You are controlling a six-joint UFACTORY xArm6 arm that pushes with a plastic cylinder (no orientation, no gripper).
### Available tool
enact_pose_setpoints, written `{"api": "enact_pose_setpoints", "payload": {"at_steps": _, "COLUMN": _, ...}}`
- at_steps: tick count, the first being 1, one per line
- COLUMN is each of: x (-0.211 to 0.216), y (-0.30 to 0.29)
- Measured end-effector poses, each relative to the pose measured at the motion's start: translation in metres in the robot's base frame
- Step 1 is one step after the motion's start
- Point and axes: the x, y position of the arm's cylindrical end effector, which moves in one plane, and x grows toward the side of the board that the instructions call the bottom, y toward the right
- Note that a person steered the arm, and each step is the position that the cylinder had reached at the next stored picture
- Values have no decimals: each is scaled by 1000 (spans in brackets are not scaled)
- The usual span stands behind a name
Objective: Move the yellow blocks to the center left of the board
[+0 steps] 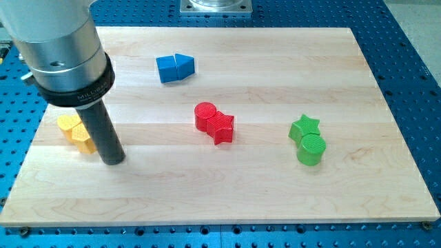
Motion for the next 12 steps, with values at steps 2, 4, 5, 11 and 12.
{"api": "enact_pose_setpoints", "payload": {"at_steps": 2, "x": 14, "y": -10}}
{"api": "enact_pose_setpoints", "payload": {"at_steps": 4, "x": -39, "y": -43}}
{"api": "enact_pose_setpoints", "payload": {"at_steps": 5, "x": -23, "y": -44}}
{"api": "enact_pose_setpoints", "payload": {"at_steps": 11, "x": -44, "y": -95}}
{"api": "enact_pose_setpoints", "payload": {"at_steps": 12, "x": -12, "y": -55}}
